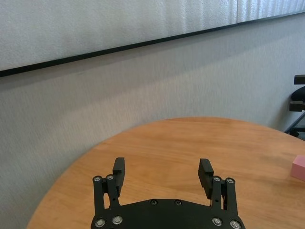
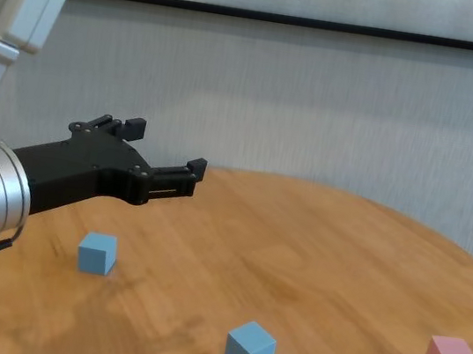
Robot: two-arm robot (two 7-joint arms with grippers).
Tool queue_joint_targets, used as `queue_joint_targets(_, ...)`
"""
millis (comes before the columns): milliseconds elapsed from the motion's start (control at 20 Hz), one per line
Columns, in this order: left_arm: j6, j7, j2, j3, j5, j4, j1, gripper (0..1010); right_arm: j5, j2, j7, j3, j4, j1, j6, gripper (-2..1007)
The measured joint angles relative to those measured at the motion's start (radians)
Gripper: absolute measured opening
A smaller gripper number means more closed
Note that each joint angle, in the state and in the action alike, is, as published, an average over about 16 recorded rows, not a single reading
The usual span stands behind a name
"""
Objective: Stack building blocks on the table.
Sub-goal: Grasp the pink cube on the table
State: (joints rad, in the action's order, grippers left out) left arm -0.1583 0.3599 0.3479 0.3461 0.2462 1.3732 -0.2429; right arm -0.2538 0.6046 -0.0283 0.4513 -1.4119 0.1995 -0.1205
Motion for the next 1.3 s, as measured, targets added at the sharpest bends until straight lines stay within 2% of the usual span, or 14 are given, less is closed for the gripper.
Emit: queue_joint_targets(1300, 0.000, 0.000, 0.000, 0.000, 0.000, 0.000, 0.000, 1002, 0.000, 0.000, 0.000, 0.000, 0.000, 0.000, 0.000, 1005)
